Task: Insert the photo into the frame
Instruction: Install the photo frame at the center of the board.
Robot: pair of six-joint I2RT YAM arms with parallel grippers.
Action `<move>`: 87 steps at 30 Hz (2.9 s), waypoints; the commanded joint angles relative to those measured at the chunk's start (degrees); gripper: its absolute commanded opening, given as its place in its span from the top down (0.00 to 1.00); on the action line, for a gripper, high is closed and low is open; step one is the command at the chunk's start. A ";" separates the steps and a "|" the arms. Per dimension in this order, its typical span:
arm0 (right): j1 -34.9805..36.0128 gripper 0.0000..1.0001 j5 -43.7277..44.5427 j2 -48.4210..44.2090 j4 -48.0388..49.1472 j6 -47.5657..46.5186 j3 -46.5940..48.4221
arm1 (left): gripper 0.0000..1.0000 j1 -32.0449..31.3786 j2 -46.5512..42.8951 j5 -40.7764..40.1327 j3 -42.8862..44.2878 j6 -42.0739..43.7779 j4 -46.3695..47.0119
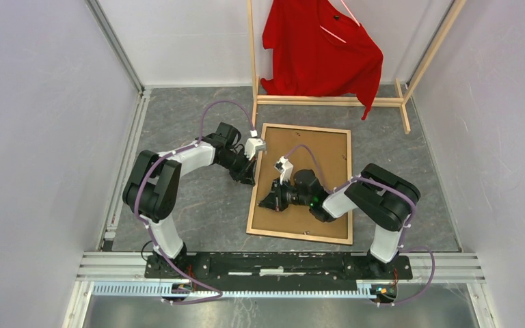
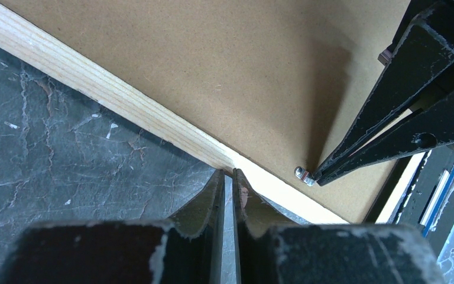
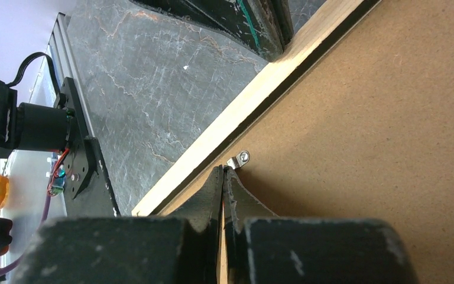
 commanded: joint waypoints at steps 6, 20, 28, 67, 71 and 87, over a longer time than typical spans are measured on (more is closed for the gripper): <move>0.11 0.98 0.95 1.97 3.07 0.62 2.52 | 0.85 -0.44 -0.58 0.63 -0.05 0.77 -0.57; -0.03 0.98 1.71 1.04 4.96 0.82 1.71 | 0.86 -0.40 -0.32 0.71 0.12 1.09 -1.16; 0.02 0.96 0.83 -4.14 8.43 3.08 -3.44 | 0.87 -0.40 -0.67 0.61 -0.08 1.15 -1.29; 1.08 0.94 4.86 2.83 2.33 1.09 3.31 | 0.88 -0.38 -0.82 0.28 0.48 1.06 -2.02; -0.64 0.86 0.99 -1.85 3.80 2.71 2.91 | 0.77 1.31 -1.32 -0.71 2.81 -0.17 -2.83; -17.62 1.00 -1.30 -0.64 -20.70 -9.28 23.72 | 0.60 6.13 10.88 4.41 16.82 -13.25 2.19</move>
